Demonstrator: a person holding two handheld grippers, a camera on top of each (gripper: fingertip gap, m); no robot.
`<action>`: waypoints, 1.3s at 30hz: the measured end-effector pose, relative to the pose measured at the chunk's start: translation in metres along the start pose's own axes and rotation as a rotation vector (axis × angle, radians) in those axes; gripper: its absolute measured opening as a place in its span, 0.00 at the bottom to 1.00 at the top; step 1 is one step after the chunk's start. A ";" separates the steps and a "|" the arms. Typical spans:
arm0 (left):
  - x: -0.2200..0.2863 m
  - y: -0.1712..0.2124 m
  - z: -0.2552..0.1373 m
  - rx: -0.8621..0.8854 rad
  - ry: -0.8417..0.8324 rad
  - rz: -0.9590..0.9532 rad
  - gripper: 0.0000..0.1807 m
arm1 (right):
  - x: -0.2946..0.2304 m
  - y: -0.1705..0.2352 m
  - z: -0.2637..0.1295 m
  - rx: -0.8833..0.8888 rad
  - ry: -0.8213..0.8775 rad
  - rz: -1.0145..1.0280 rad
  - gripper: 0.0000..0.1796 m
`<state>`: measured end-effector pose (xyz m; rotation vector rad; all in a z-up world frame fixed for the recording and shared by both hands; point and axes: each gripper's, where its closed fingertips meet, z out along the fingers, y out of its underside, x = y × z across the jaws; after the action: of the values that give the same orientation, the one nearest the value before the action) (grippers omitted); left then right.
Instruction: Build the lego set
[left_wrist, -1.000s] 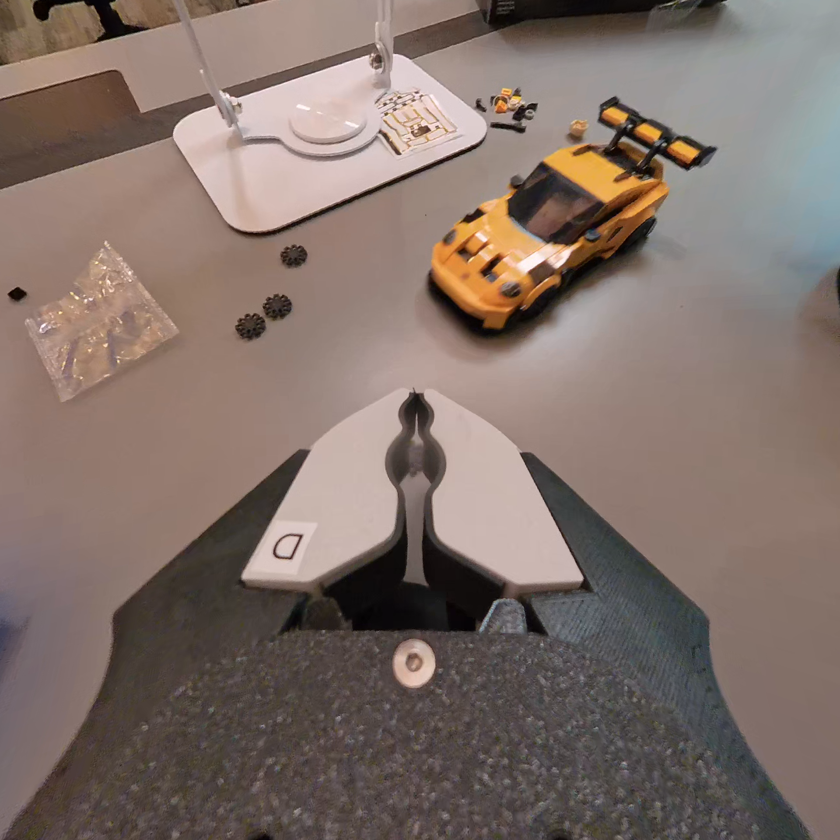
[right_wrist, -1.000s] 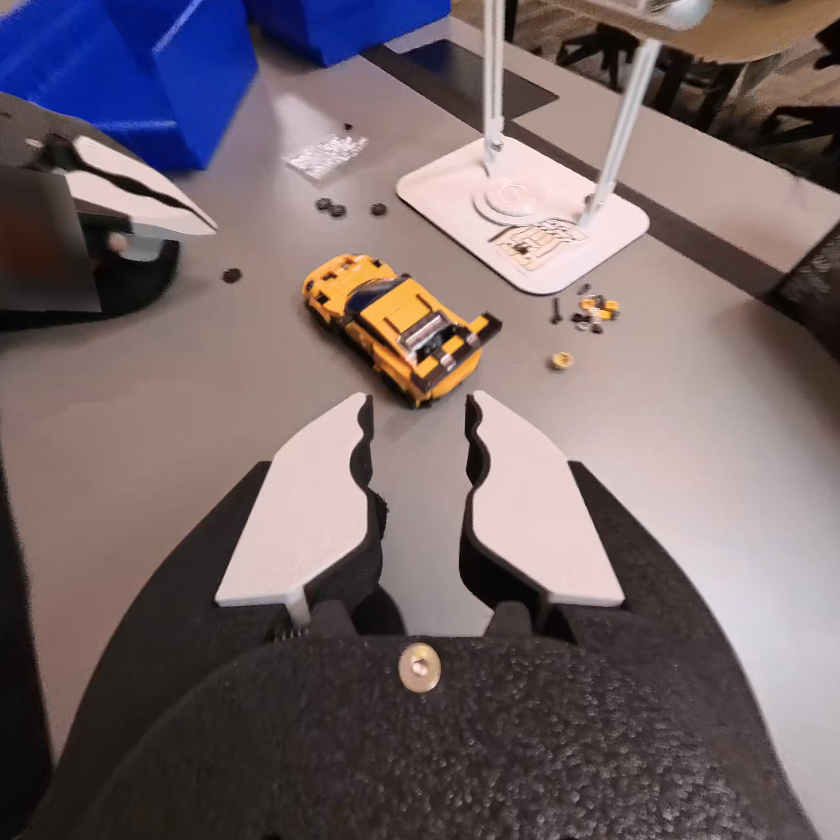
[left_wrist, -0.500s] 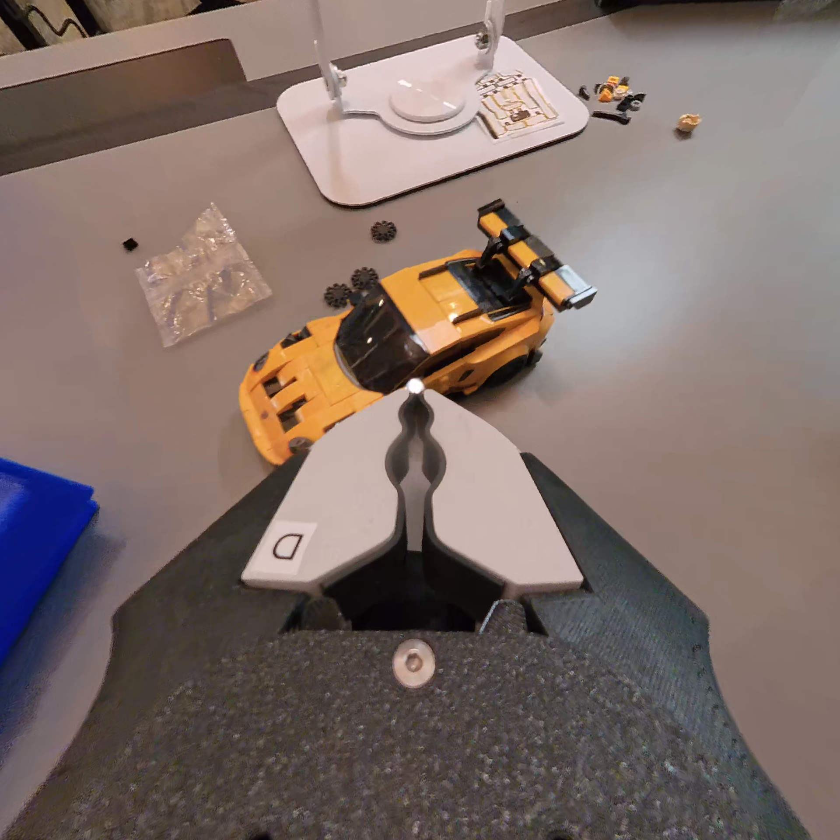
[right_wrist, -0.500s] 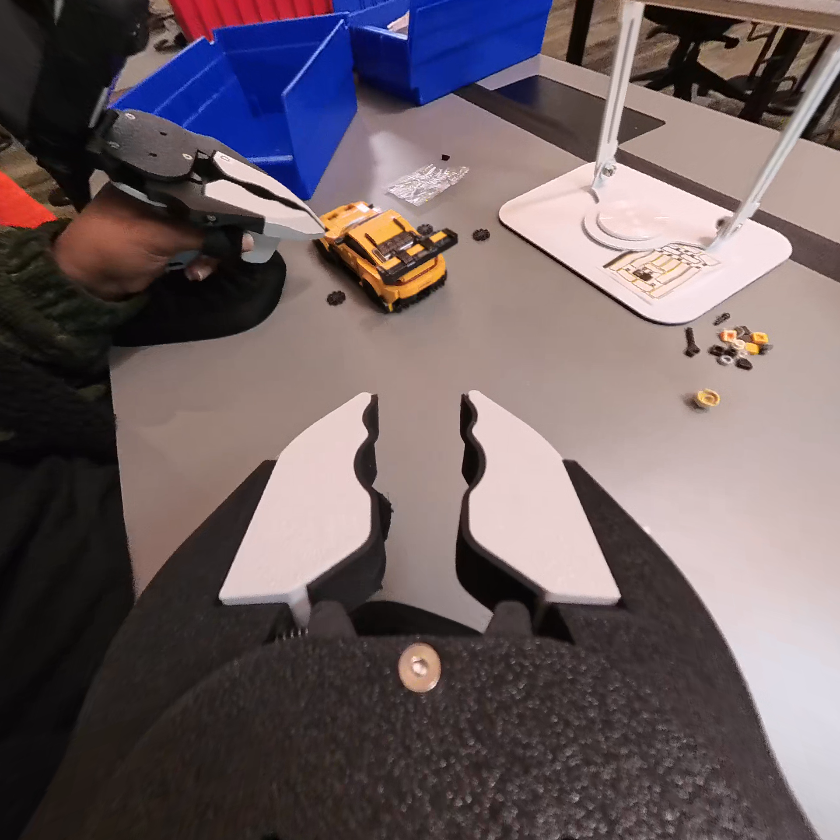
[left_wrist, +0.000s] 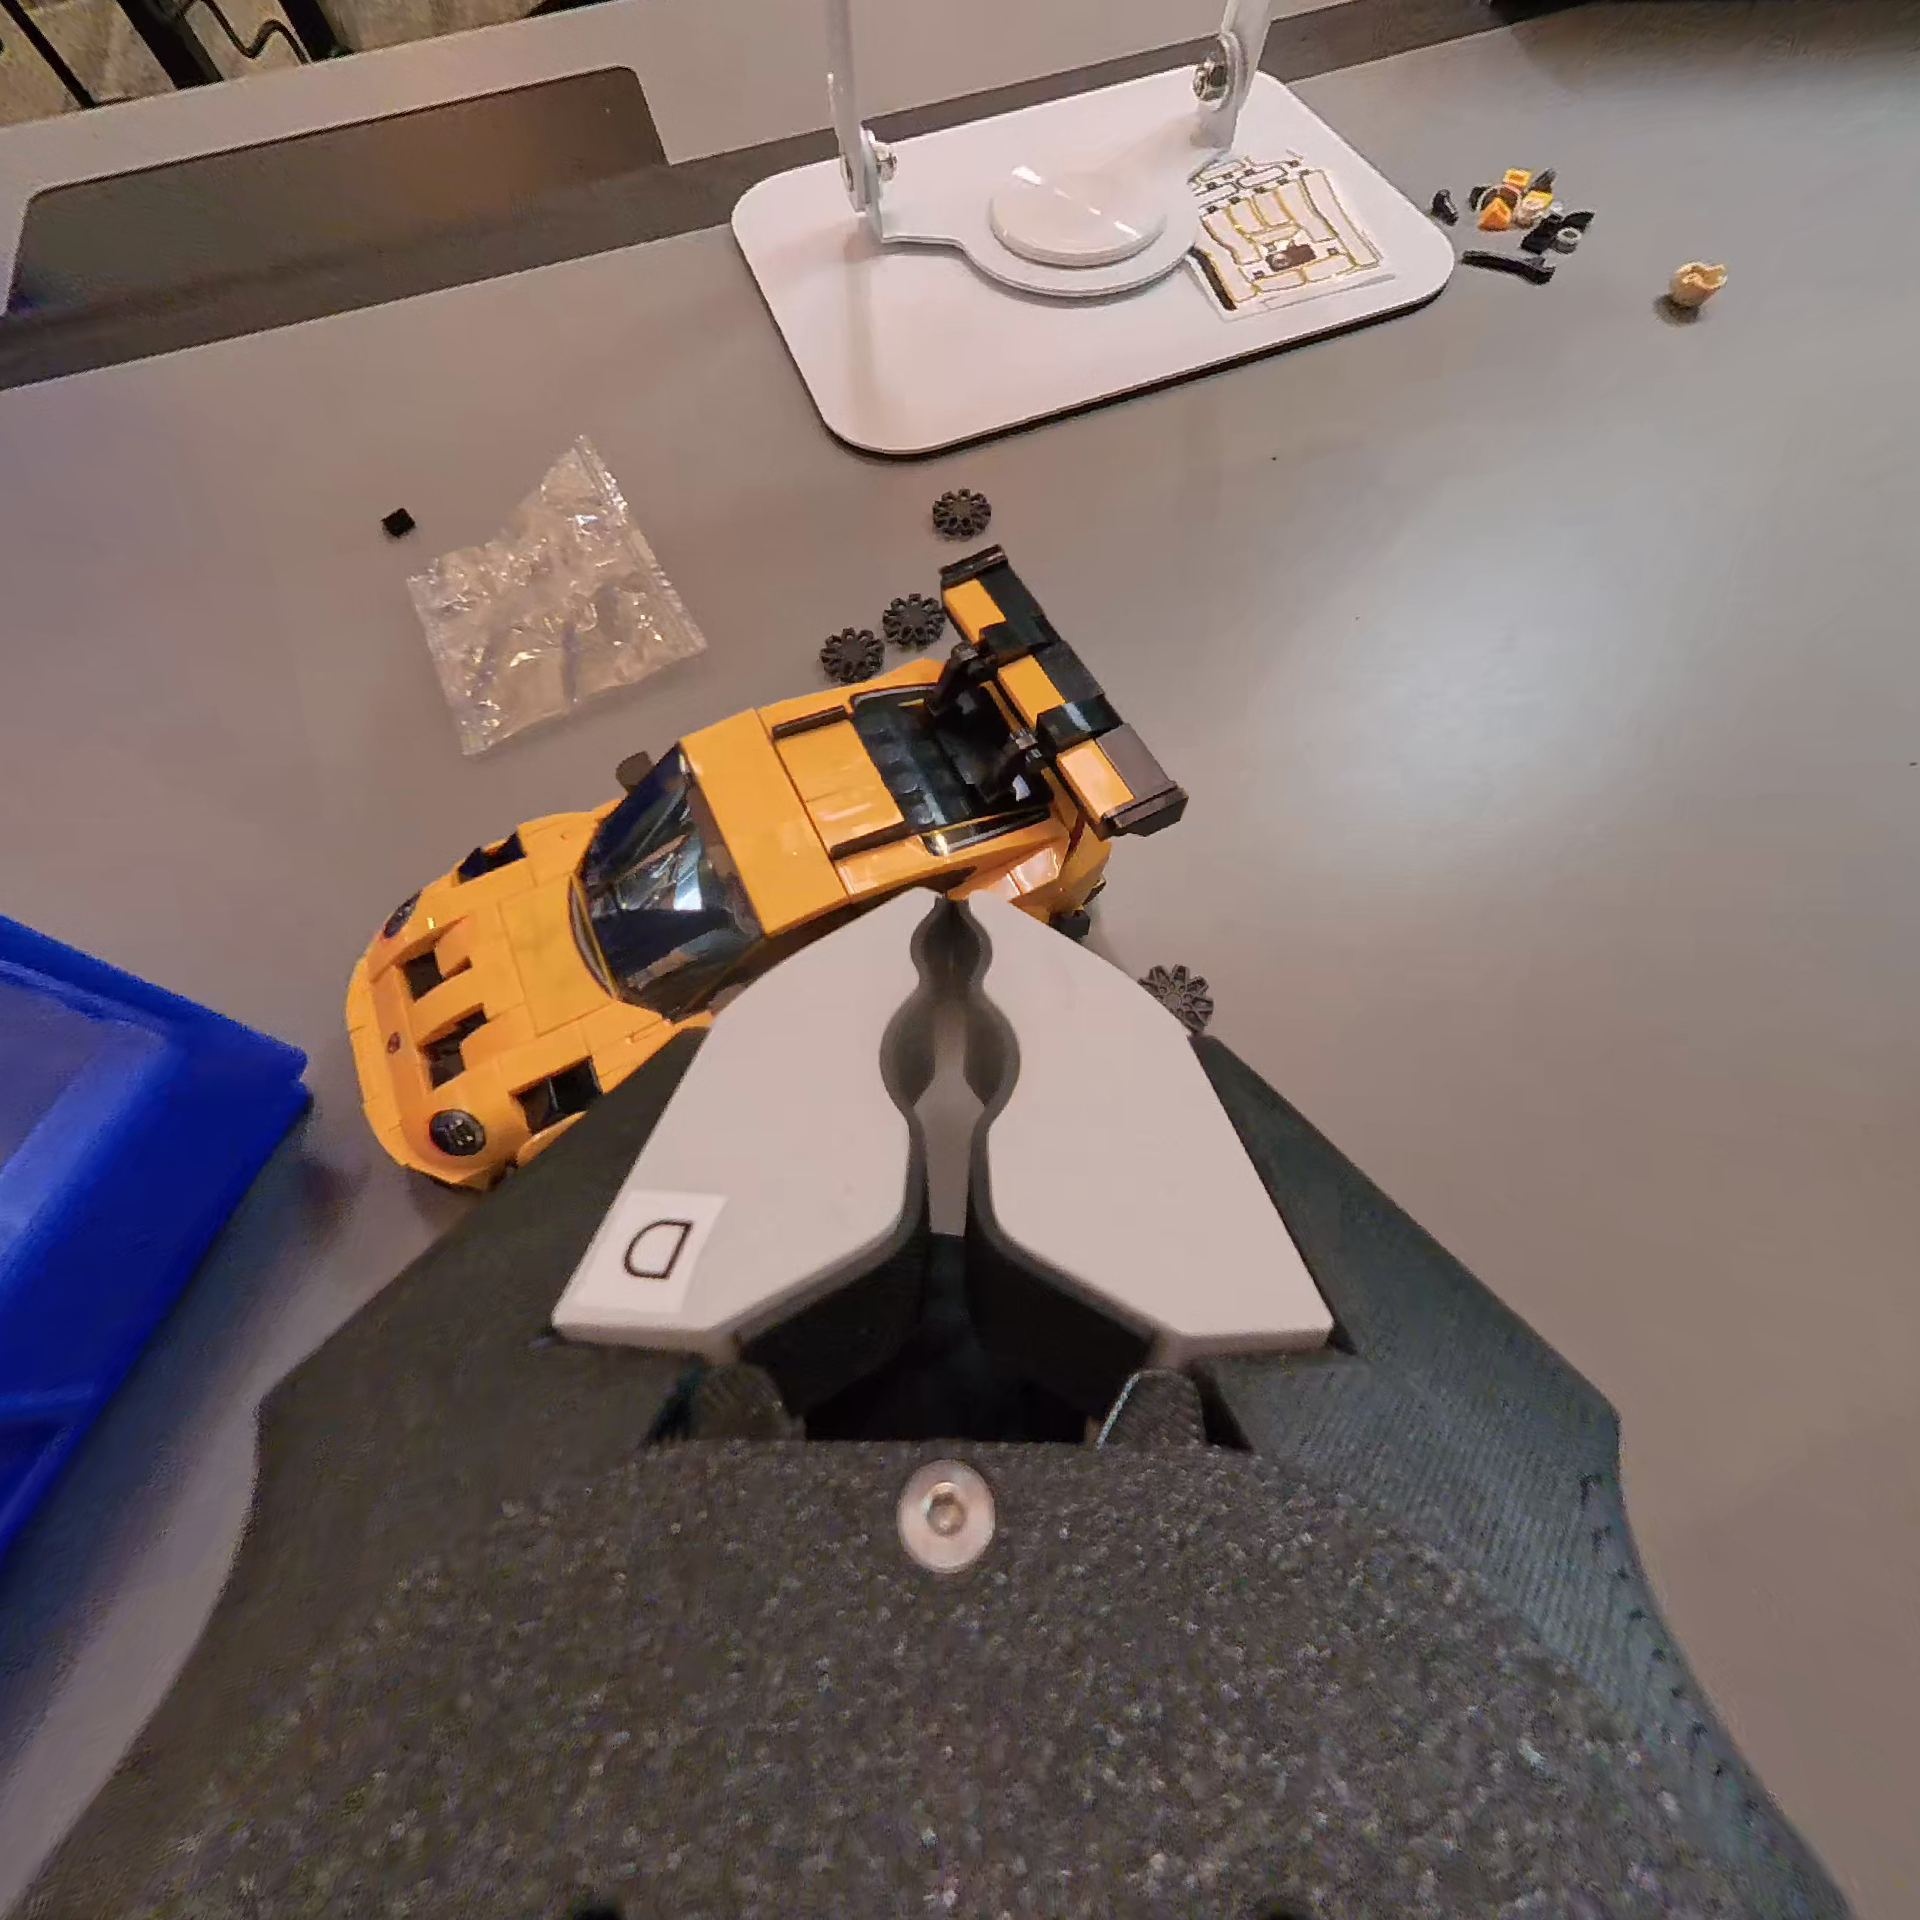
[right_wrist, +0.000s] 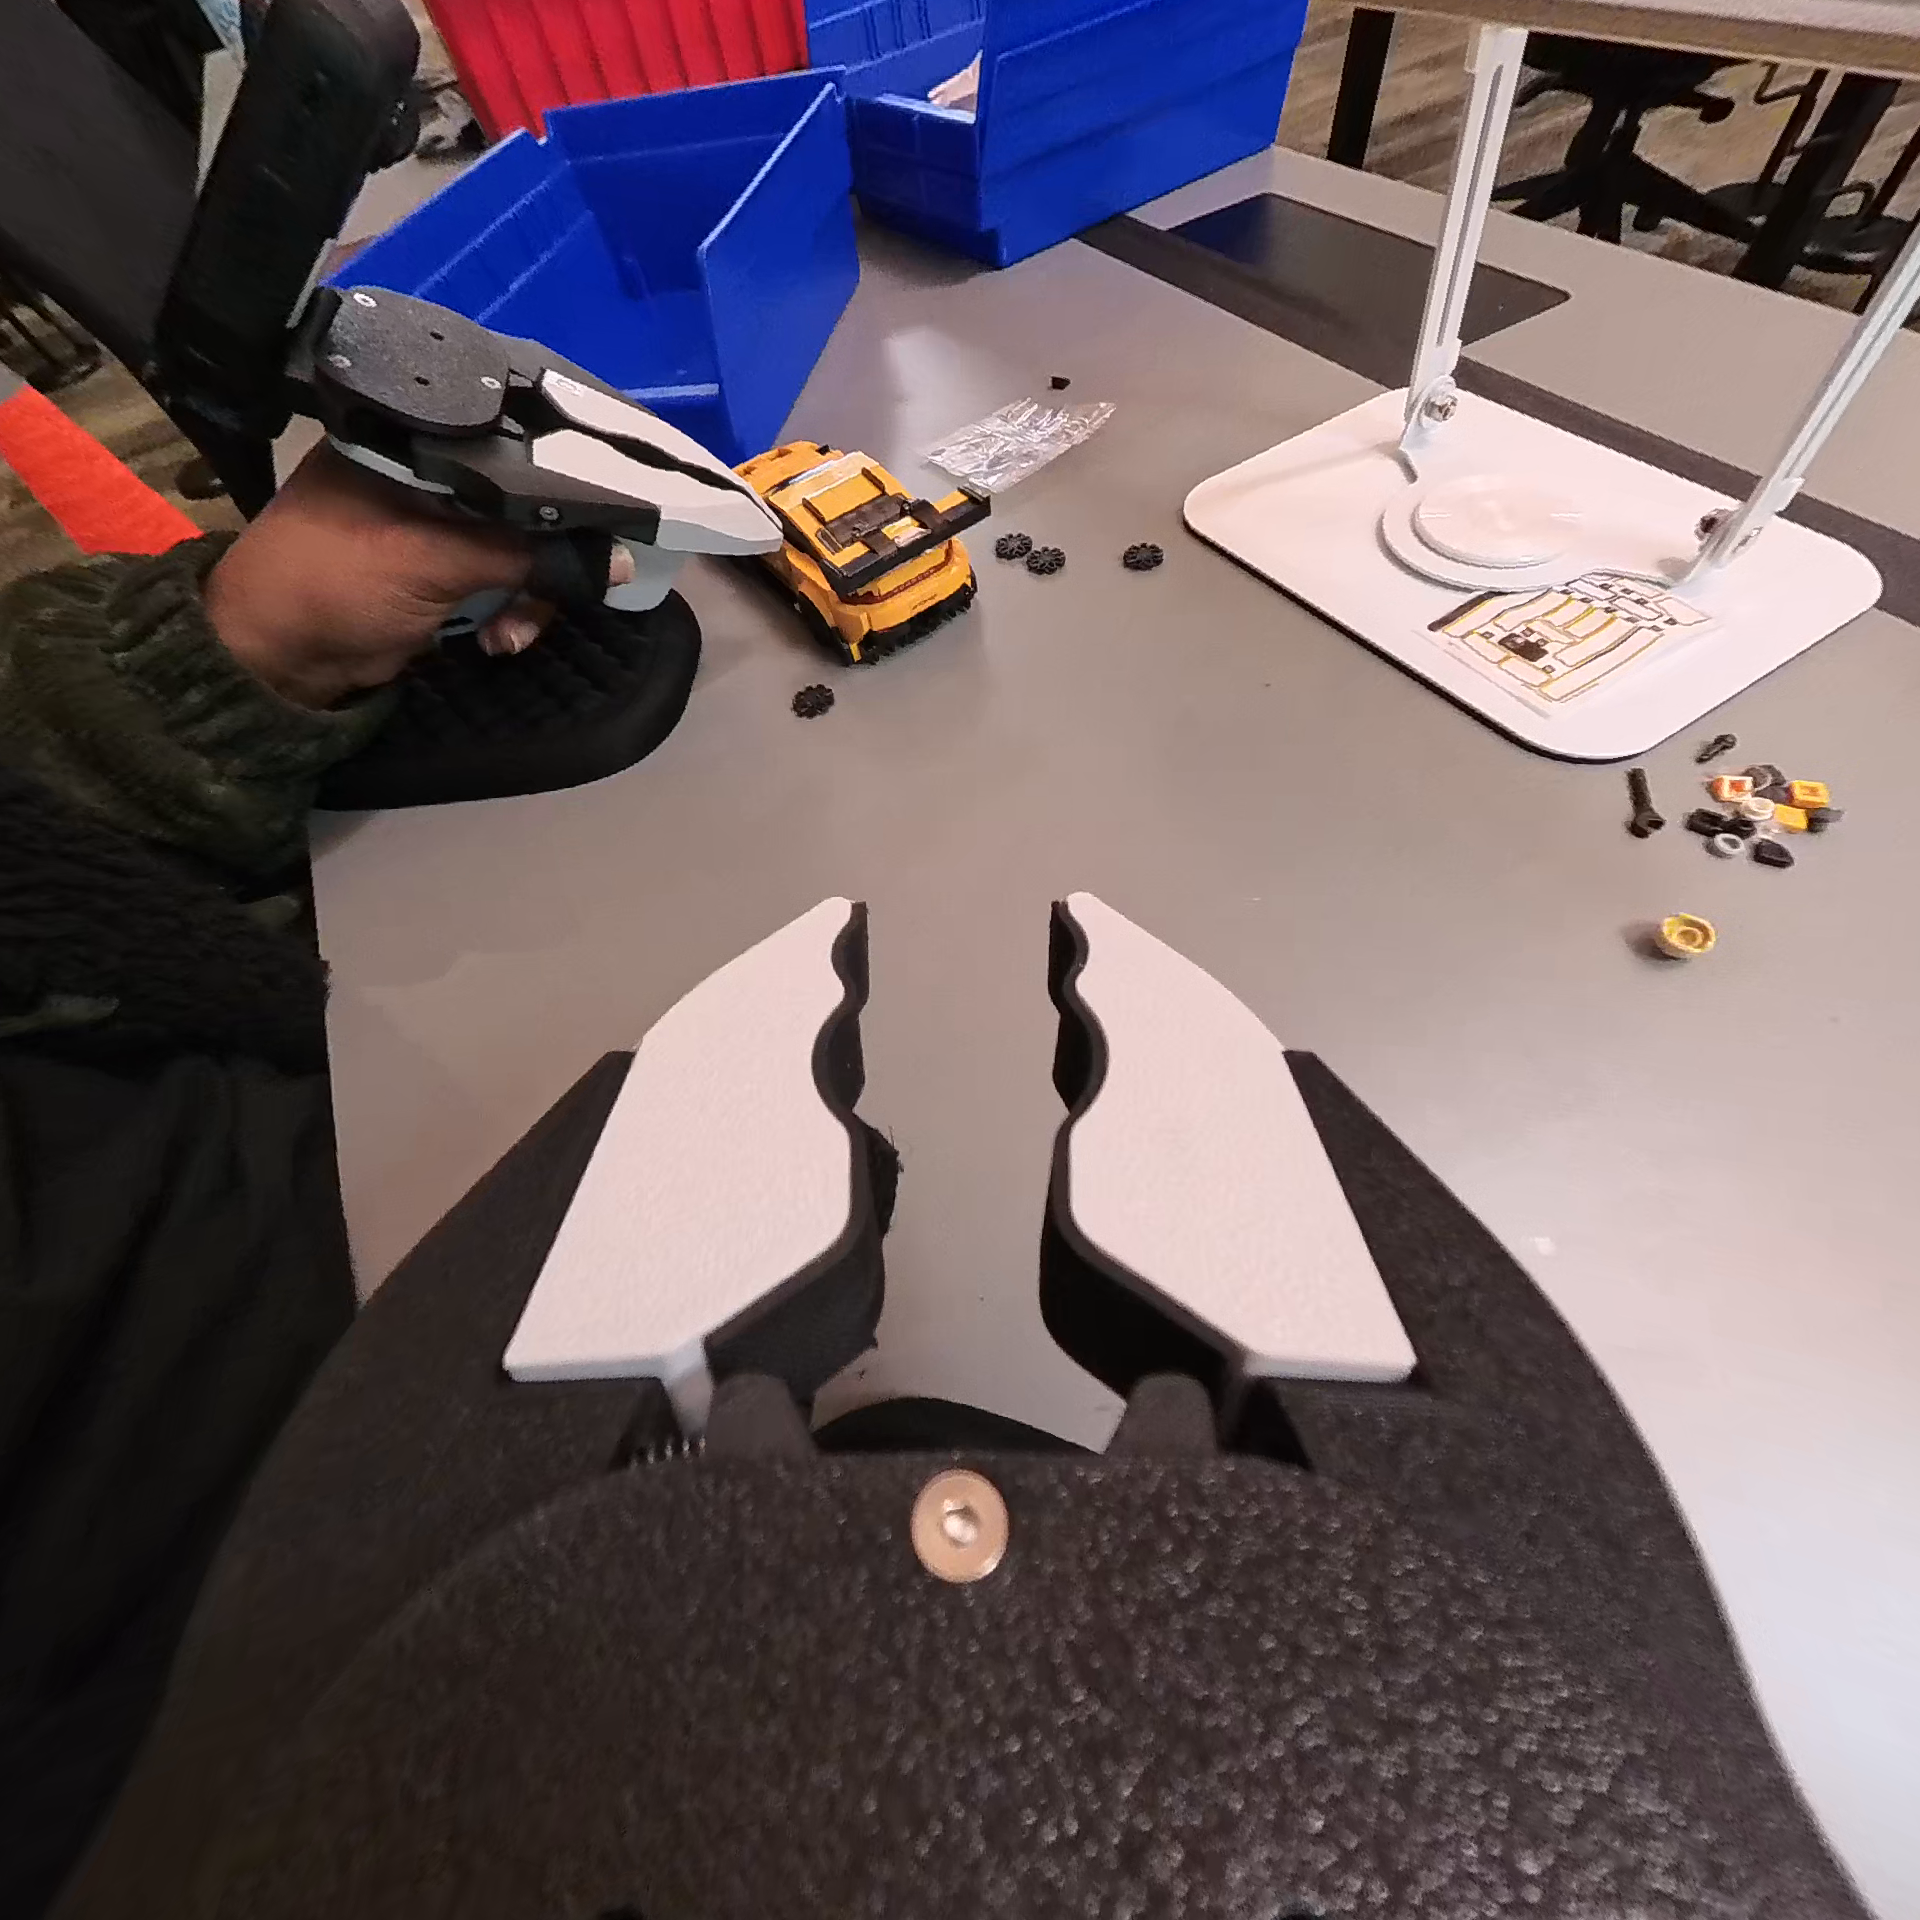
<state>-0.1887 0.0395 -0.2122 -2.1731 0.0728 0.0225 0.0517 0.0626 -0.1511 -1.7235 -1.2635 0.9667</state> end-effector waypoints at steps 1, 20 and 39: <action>-0.001 0.000 0.000 -0.002 -0.006 0.000 0.00 | -0.001 0.000 0.000 0.001 -0.003 0.001 0.18; -0.008 0.011 -0.007 -0.031 -0.061 0.012 0.00 | -0.014 -0.006 0.012 0.035 -0.041 0.020 0.18; 0.054 -0.064 -0.020 0.185 0.046 0.099 0.00 | 0.038 -0.054 -0.024 0.294 0.593 0.016 0.00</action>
<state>-0.1307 0.0573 -0.1506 -1.9837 0.2015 0.0213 0.0608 0.1074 -0.0978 -1.6169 -0.6856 0.5475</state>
